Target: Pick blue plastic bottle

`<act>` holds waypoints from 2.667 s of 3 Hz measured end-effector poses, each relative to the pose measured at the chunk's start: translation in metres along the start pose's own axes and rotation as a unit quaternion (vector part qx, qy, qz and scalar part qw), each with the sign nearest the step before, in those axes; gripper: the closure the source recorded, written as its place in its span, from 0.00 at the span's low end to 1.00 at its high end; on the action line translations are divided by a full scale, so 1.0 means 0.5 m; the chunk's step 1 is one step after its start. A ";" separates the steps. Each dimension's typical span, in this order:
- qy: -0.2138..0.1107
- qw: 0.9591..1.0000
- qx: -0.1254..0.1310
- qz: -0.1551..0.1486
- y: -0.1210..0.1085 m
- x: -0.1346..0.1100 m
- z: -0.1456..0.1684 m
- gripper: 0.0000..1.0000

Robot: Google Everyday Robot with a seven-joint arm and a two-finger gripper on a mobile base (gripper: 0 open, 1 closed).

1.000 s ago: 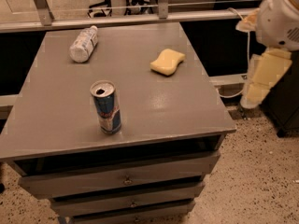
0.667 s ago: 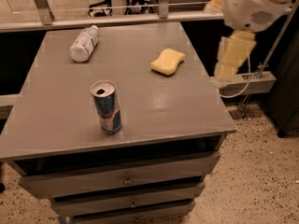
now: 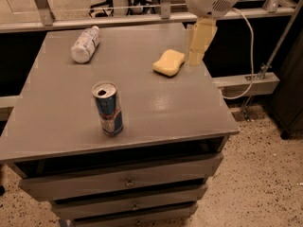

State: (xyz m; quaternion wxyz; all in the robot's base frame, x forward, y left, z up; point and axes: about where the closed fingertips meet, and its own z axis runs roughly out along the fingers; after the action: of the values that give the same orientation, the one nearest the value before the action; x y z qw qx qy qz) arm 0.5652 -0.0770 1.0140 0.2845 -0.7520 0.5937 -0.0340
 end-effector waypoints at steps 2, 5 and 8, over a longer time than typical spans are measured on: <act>0.015 0.995 -0.024 -0.092 0.006 -0.030 0.052 0.00; 0.075 0.873 -0.145 -0.460 -0.052 -0.068 0.419 0.00; 0.005 0.766 -0.116 -0.632 -0.084 -0.269 0.566 0.00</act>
Offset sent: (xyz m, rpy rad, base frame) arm 0.0080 0.0490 -0.0311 -0.2518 -0.0991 0.3489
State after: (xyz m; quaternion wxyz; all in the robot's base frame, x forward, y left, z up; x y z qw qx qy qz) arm 0.6725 0.1610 0.8354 0.1060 -0.9842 -0.0152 -0.1408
